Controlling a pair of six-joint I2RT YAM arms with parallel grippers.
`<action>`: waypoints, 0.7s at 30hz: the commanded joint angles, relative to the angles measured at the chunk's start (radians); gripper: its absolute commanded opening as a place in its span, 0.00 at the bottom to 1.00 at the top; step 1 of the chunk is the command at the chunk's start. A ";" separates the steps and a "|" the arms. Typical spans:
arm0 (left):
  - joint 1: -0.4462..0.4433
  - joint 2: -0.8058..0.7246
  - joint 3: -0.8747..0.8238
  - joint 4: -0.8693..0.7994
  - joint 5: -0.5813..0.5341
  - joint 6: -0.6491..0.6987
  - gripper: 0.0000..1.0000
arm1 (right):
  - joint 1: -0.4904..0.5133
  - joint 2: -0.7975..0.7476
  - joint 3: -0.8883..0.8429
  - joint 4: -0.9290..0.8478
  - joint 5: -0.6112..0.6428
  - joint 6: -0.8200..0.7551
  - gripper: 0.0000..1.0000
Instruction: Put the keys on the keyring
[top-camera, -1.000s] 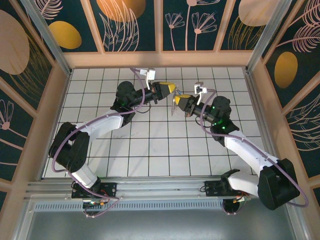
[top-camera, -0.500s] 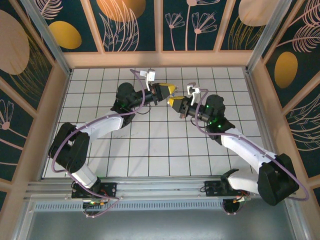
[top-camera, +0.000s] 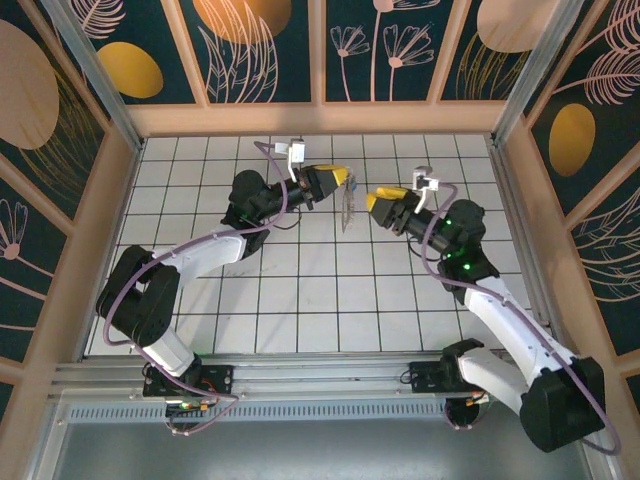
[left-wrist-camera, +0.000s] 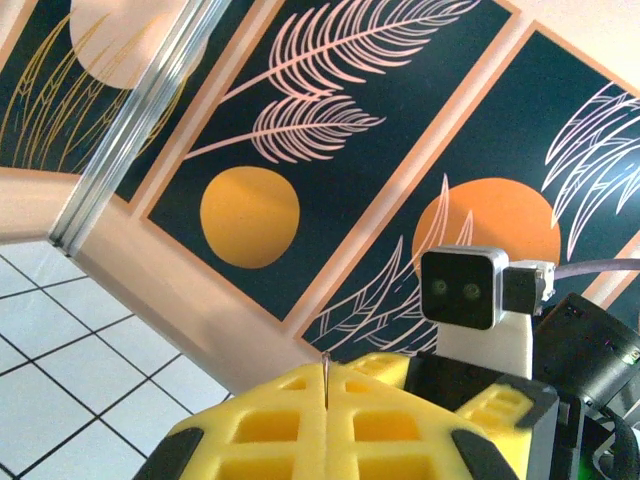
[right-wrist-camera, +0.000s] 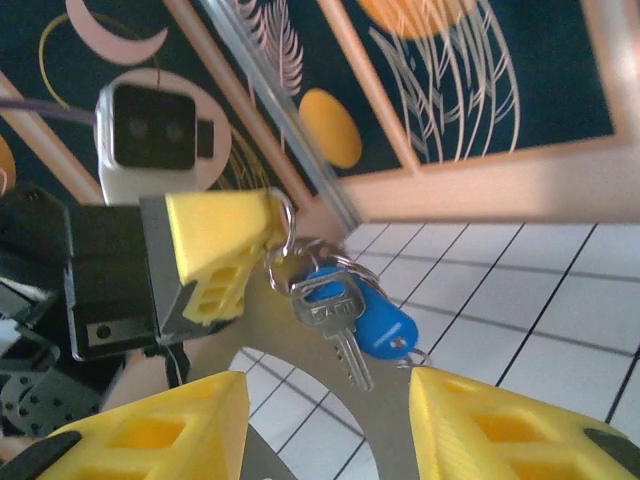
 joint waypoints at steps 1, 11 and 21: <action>-0.004 -0.030 -0.017 0.116 -0.026 -0.034 0.00 | -0.021 -0.009 0.003 0.056 0.003 0.072 0.46; -0.016 -0.029 -0.038 0.176 -0.068 -0.079 0.00 | -0.016 0.134 0.056 0.323 -0.018 0.277 0.44; -0.038 -0.012 -0.028 0.174 -0.063 -0.077 0.00 | 0.046 0.200 0.110 0.371 -0.029 0.290 0.44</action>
